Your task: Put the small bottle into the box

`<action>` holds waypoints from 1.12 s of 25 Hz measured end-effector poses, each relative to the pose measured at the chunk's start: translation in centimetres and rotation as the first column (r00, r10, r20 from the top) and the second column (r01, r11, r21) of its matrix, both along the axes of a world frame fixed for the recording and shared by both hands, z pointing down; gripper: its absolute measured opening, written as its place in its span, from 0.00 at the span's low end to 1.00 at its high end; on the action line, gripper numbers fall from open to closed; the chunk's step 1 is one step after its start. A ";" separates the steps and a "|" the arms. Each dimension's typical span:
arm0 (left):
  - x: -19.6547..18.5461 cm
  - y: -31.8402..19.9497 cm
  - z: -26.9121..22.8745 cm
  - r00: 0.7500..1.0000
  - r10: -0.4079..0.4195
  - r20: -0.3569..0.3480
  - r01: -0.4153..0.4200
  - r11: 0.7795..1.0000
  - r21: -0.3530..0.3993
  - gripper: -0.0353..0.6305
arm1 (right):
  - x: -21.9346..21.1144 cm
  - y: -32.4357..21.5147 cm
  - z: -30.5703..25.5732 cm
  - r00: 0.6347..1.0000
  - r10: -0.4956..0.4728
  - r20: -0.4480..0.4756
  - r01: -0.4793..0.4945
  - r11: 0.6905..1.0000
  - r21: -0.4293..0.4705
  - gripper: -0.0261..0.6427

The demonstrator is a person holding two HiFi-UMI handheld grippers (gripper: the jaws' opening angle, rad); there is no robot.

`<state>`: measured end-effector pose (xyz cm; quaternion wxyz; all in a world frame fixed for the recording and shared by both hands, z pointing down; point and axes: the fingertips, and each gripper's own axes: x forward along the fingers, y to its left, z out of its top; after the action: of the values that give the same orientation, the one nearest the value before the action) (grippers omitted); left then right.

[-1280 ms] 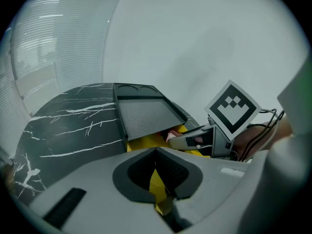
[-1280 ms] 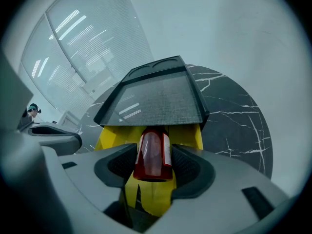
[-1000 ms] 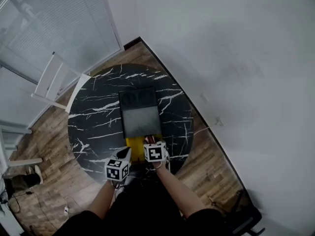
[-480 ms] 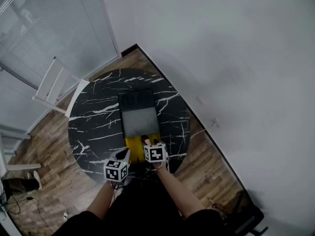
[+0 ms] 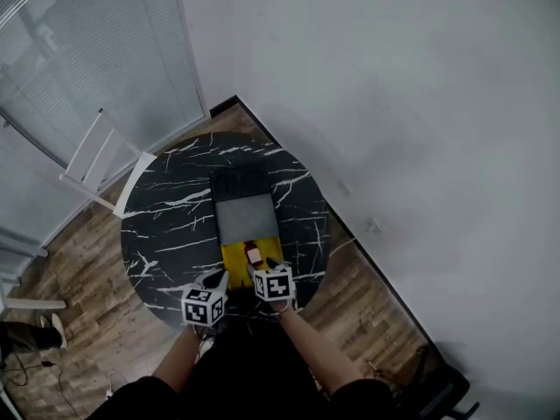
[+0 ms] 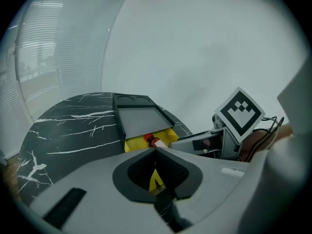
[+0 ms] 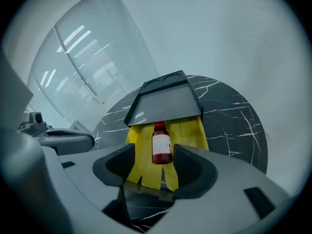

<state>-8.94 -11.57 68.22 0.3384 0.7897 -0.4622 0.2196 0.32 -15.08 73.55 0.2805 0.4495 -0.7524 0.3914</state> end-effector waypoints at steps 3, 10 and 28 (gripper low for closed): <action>0.1 0.6 -1.0 1.000 0.002 -0.022 -0.001 1.000 0.025 0.05 | -0.9 1.5 -1.3 1.000 -0.021 0.012 0.020 0.999 0.044 0.37; 0.3 2.4 -3.4 0.999 0.022 -0.049 -0.017 0.996 0.092 0.05 | -1.4 4.3 -4.7 1.000 0.011 0.024 -0.015 0.983 0.184 0.05; -0.9 6.4 -10.1 0.998 0.014 -0.053 0.001 0.961 0.277 0.05 | -1.4 9.2 -16.2 0.999 0.025 0.022 -0.033 0.868 0.496 0.03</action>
<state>-9.84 -5.15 58.14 0.2361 0.8366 -0.4763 0.1323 -1.06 -5.84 57.32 0.1442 0.5145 -0.8230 0.1927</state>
